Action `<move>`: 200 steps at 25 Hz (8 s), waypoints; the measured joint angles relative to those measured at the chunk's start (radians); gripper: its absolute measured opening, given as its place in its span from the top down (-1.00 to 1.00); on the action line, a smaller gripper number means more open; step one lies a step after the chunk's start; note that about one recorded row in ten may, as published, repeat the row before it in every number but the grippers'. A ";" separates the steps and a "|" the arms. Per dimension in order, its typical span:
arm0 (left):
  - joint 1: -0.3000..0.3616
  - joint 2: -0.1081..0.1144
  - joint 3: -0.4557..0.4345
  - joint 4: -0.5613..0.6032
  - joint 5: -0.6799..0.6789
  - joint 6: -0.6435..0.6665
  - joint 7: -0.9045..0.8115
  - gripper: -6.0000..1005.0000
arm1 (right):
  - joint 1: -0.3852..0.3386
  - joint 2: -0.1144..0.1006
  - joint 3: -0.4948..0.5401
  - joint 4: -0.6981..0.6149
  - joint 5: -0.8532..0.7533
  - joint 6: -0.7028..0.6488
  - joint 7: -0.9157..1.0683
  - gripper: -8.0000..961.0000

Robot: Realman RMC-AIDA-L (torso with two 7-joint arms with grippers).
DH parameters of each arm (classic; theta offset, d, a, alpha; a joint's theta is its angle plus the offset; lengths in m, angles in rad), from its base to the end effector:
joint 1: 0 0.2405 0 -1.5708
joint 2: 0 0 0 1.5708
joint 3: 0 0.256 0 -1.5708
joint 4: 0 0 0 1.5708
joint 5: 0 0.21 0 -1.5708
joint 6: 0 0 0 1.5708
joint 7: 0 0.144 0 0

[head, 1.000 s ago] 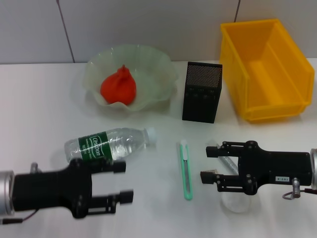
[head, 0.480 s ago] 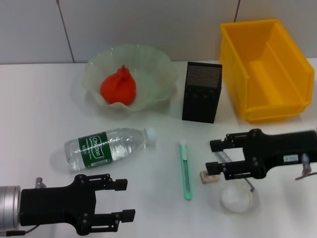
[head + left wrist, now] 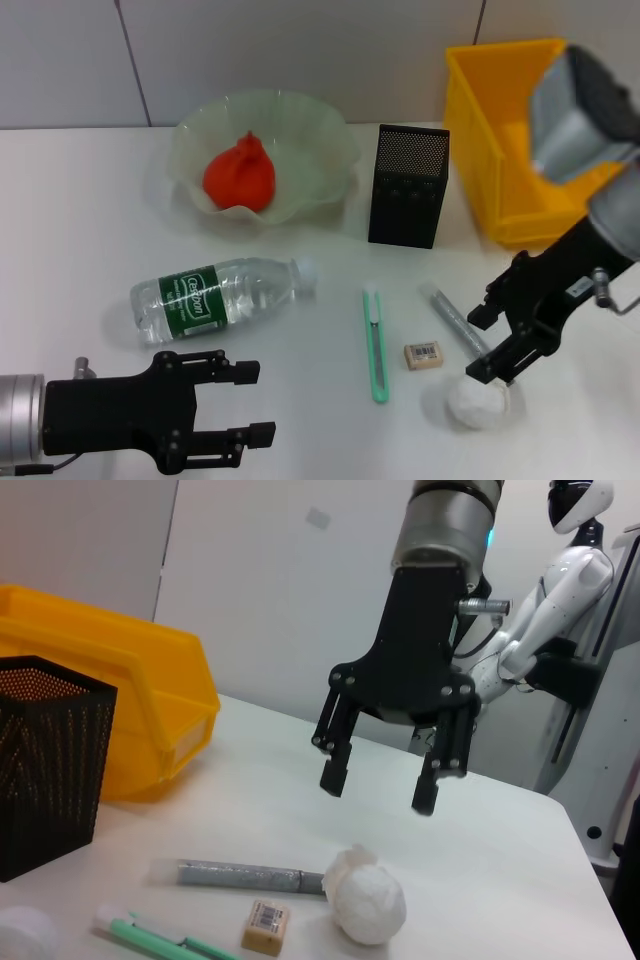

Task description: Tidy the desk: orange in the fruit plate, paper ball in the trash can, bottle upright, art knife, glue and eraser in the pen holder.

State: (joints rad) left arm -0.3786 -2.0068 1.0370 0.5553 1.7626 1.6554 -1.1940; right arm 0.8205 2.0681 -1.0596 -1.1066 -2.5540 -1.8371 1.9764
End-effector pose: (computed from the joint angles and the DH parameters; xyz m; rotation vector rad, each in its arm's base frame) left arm -0.2857 0.2659 -0.0172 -2.9192 -0.5139 -0.7713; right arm 0.1632 0.3610 0.0172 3.0600 -0.4769 0.4855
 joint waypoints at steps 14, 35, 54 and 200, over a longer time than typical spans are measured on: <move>-0.003 0.000 -0.016 0.000 -0.005 -0.002 -0.010 -0.43 | 0.038 0.014 -0.300 0.084 -0.045 0.138 0.036 -0.44; -0.002 0.000 -0.022 0.000 -0.006 -0.002 -0.013 -0.43 | 0.032 0.018 -0.344 0.148 -0.039 0.211 0.033 -0.24; -0.001 -0.001 -0.022 0.000 -0.001 -0.004 -0.012 -0.43 | 0.118 -0.035 0.210 -0.198 -0.090 0.113 0.218 -0.04; -0.435 -0.072 0.339 0.168 0.557 -0.655 -0.610 -0.09 | -0.419 0.007 0.324 0.556 0.658 0.383 -0.857 -0.62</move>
State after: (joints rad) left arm -0.8135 -2.0783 1.3761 0.7229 2.3200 1.0001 -1.8043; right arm 0.4020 2.0752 -0.7354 -0.5506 -1.8960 -1.4543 1.1196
